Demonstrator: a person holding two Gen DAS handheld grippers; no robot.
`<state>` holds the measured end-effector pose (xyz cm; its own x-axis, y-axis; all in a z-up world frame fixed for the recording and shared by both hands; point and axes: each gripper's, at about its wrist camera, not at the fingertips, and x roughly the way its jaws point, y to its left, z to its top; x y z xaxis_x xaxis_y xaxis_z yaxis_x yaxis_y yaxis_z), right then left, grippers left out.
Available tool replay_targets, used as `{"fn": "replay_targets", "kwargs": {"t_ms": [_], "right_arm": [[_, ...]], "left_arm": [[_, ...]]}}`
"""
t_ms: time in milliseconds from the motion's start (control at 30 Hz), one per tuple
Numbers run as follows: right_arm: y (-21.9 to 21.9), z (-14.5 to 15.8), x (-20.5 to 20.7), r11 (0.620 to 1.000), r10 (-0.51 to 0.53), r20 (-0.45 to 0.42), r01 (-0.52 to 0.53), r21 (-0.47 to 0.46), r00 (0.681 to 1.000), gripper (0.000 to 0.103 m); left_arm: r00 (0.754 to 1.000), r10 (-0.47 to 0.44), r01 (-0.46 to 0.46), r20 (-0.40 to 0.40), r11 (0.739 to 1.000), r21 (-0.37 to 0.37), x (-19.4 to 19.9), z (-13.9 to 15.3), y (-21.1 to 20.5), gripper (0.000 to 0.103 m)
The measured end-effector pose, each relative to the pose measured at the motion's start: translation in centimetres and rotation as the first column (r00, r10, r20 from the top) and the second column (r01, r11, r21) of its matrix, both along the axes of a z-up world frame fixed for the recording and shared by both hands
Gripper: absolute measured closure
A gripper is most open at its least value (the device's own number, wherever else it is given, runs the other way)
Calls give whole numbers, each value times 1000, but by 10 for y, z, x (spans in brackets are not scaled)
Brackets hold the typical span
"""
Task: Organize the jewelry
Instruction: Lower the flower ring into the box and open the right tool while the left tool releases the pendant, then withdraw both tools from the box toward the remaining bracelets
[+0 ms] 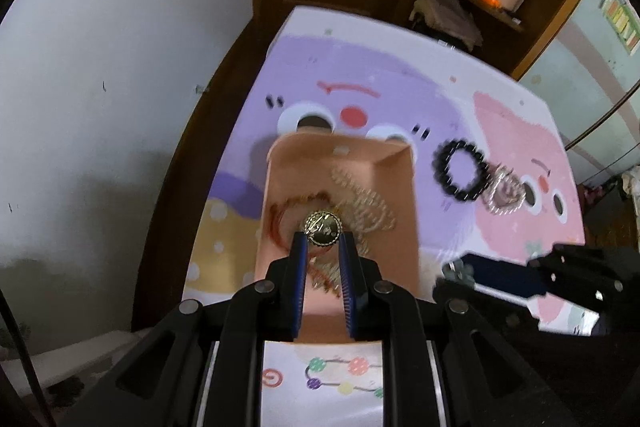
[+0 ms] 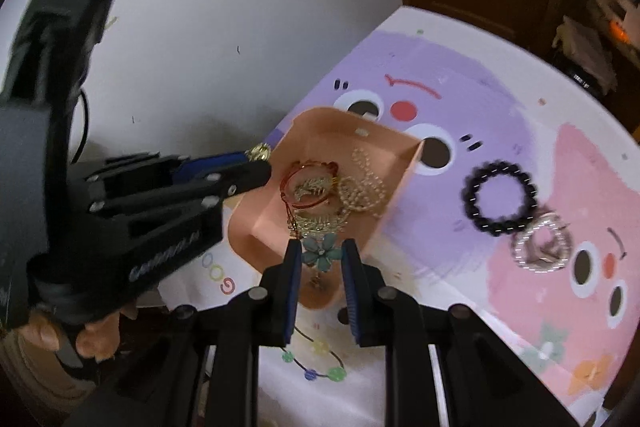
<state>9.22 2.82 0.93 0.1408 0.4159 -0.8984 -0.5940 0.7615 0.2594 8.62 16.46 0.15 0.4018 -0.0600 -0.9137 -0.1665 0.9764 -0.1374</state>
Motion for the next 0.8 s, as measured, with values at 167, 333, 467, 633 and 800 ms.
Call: {"fn": "replay_targets", "kwargs": {"t_ms": [167,333,467,633,800], "right_arm": [[7,-27,6,1000,-17,-77,18,8,997,83],[14,-40,4,1000,-17,-112,17,-4,994,83],[13,-49,7,999,-32,-165,33,5,986,82],[7,-54,8,998,-58,-195,62,11,979,81],[3,-55,7,996,-77,-206,86,34,976,81]], "left_arm": [[998,15,-18,-64,999,-38,-8,-26,9,89],[995,15,-20,-95,998,-55,-12,-39,9,89],[995,15,-22,-102,998,-59,-12,-43,7,89],[993,38,-45,-110,997,-61,-14,-45,6,73],[994,53,-57,-99,997,-43,-19,-43,5,58]]}}
